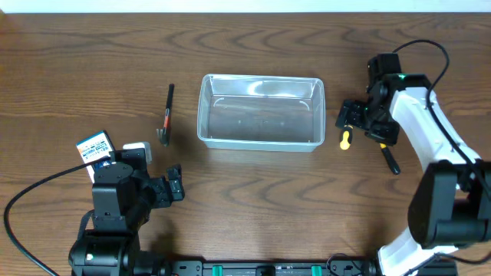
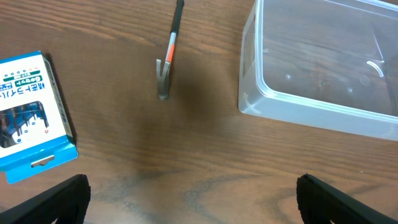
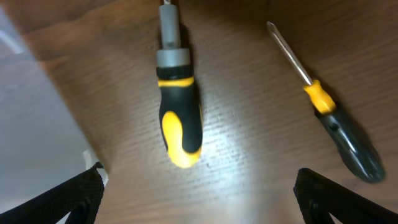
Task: Pack container
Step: 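Move the right gripper over the yellow-black ratcheting screwdriver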
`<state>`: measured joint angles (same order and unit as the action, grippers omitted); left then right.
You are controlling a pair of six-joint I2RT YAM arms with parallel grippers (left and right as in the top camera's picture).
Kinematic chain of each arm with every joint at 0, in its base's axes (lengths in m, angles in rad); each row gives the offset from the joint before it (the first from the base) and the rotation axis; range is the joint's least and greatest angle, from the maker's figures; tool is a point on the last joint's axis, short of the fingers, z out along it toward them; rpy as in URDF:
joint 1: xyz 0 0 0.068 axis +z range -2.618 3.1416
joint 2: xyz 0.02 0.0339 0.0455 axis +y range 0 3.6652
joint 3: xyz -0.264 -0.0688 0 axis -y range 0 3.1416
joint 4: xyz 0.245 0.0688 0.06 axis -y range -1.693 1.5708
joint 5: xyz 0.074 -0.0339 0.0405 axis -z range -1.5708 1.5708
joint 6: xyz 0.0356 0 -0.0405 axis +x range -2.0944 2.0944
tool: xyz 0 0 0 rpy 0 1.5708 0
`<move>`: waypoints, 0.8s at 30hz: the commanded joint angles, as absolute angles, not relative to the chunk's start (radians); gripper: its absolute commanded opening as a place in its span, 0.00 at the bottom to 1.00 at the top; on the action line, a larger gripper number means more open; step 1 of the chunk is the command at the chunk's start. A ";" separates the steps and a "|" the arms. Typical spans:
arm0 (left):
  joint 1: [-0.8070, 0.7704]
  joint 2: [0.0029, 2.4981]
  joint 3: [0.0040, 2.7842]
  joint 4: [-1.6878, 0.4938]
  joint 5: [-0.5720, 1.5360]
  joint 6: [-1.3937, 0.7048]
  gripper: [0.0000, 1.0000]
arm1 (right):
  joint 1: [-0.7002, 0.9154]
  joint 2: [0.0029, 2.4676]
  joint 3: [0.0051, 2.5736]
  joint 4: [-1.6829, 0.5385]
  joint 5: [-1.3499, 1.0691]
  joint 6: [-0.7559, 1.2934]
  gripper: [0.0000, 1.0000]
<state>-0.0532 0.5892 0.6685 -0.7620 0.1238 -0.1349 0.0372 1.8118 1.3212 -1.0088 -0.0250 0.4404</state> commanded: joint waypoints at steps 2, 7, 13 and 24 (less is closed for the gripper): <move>-0.049 0.591 0.689 -0.767 0.112 -0.144 0.98 | 0.047 1.869 1.335 -0.980 -0.007 0.451 0.99; -0.049 0.591 0.689 -0.767 0.112 -0.145 0.98 | 0.047 1.906 1.335 -0.958 -0.002 0.460 0.99; -0.049 0.591 0.689 -0.770 0.112 -0.144 0.98 | 0.048 1.935 1.334 -0.957 0.012 0.459 0.99; -0.049 0.591 0.689 -0.770 0.112 -0.144 0.98 | 0.051 1.990 1.332 -0.953 0.015 0.445 0.99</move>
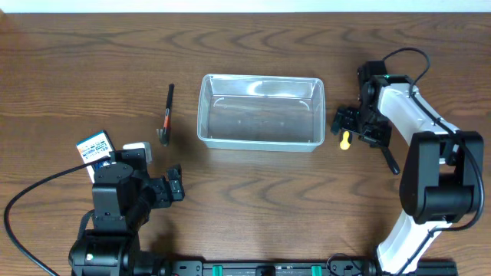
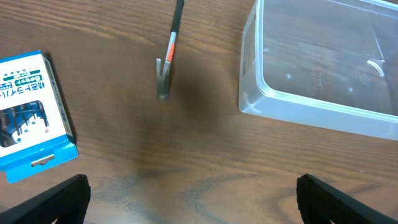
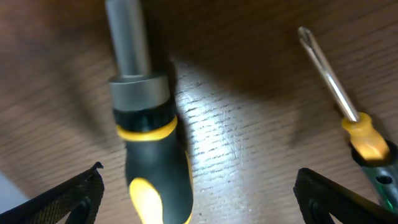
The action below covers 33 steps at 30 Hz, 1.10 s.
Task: Pack container
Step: 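Move the right gripper over the yellow-black ratcheting screwdriver, then lower and close the right gripper on the ratcheting screwdriver handle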
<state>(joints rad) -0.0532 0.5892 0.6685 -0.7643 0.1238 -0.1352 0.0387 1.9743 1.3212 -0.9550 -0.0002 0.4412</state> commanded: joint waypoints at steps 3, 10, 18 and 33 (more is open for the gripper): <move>-0.049 0.591 0.689 -0.770 0.112 -0.144 0.98 | 0.060 1.992 1.332 -0.957 0.016 0.428 0.99; -0.049 0.591 0.689 -0.770 0.112 -0.144 0.98 | 0.076 1.992 1.332 -0.965 0.016 0.402 0.99; -0.049 0.591 0.689 -0.770 0.112 -0.144 0.98 | 0.080 1.995 1.331 -0.968 0.015 0.403 0.99; -0.049 0.591 0.689 -0.770 0.112 -0.144 0.98 | 0.080 2.017 1.313 -0.962 0.014 0.404 0.99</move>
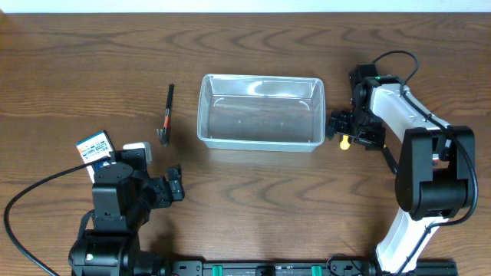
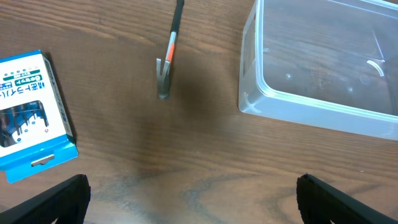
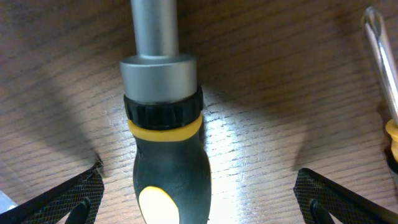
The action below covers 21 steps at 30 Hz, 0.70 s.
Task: Pack container
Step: 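Lower and close the right gripper on the ratcheting screwdriver handle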
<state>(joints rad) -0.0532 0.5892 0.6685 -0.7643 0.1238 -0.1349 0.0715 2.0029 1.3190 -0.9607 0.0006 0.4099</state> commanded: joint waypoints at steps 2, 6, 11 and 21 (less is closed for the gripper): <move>-0.049 0.591 0.689 -0.770 0.112 -0.144 0.98 | 0.080 2.017 1.313 -0.963 0.011 0.404 0.99; -0.049 0.591 0.689 -0.770 0.112 -0.144 0.98 | 0.080 2.017 1.313 -0.965 0.011 0.404 0.99; -0.049 0.591 0.689 -0.770 0.112 -0.144 0.98 | 0.080 2.017 1.313 -0.963 0.011 0.403 0.99; -0.049 0.591 0.689 -0.770 0.112 -0.144 0.98 | 0.080 2.017 1.313 -0.962 0.011 0.403 0.59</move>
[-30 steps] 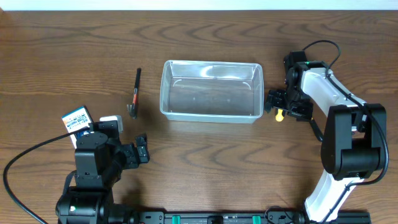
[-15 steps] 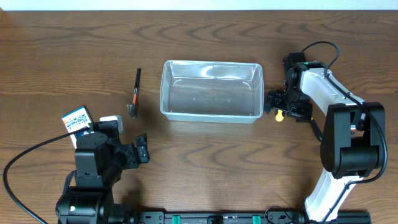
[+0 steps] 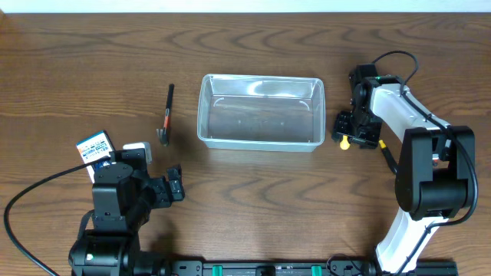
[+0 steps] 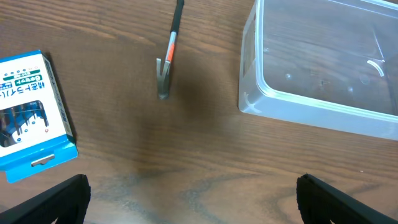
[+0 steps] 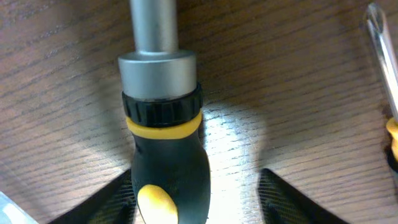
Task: Pack container
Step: 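Lower and close the right gripper on the ratcheting screwdriver handle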
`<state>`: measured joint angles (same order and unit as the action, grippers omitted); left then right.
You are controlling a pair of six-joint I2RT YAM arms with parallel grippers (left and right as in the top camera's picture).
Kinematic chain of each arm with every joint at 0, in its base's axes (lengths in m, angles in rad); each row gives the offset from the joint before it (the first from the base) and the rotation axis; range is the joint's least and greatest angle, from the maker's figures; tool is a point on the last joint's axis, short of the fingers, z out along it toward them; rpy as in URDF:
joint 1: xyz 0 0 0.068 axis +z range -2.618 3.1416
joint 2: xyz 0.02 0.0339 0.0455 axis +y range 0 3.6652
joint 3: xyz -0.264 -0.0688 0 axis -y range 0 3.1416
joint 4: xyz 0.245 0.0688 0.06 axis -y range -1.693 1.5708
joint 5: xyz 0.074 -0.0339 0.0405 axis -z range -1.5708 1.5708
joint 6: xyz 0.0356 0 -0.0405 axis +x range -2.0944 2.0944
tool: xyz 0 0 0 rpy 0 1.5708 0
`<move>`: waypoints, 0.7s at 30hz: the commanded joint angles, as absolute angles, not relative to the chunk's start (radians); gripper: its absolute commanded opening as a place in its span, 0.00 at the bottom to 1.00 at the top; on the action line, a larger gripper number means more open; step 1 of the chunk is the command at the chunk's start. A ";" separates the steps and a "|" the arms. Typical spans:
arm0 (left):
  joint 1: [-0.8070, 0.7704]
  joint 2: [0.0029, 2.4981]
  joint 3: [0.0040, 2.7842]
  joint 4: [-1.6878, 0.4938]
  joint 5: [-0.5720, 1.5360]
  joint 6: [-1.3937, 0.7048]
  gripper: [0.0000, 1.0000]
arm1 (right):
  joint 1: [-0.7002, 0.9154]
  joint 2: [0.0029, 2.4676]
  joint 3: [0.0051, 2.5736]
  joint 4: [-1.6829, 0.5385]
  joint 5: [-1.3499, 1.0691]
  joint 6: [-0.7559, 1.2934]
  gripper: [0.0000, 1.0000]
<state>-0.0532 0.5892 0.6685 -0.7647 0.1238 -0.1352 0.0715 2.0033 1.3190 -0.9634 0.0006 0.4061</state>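
Note:
A clear plastic container [image 3: 261, 142] stands empty at the table's middle, its corner showing in the left wrist view [image 4: 249, 102]. Just right of it lies a black-and-yellow screwdriver [image 3: 345, 140], with my right gripper [image 3: 351, 129] down over it. In the right wrist view the fingers straddle its handle [image 5: 166, 162]; my right gripper [image 5: 199, 200] is open, the left finger at the handle and the right one a gap away. A slim screwdriver [image 3: 388, 158] lies further right. My left gripper [image 4: 193, 199] is open over bare wood.
A small black-and-orange tool with a metal end [image 3: 166, 115] lies left of the container, also in the left wrist view [image 4: 168, 59]. A blue-and-white box [image 3: 96, 148] sits at the near left beside my left arm. The slim screwdriver's shaft [image 5: 384, 68] crosses the right edge.
My right gripper's fingers have drawn in from the frame's corners towards the black-and-yellow handle. The screwdriver has not moved. The left arm is still.
My right gripper was open above both screwdrivers right of the container. Then it was lower and nearer the black-and-yellow one, then close over its handle with the fingers wide. Now the fingers stand narrower around the handle. The left arm stayed put throughout.

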 commanded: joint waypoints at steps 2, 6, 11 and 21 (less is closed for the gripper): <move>-0.049 0.591 0.689 -0.770 0.112 -0.144 0.98 | 0.080 2.017 1.313 -0.963 0.011 0.404 0.59; -0.049 0.591 0.689 -0.770 0.112 -0.144 0.98 | 0.080 2.017 1.313 -0.964 0.011 0.403 0.45; -0.049 0.591 0.689 -0.770 0.112 -0.144 0.98 | 0.080 2.017 1.313 -0.965 0.011 0.404 0.30; -0.049 0.591 0.689 -0.770 0.112 -0.144 0.98 | 0.080 2.017 1.313 -0.969 0.011 0.403 0.26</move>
<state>-0.0532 0.5892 0.6685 -0.7658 0.1234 -0.1349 0.0715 2.0033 1.3190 -0.9642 -0.0029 0.4019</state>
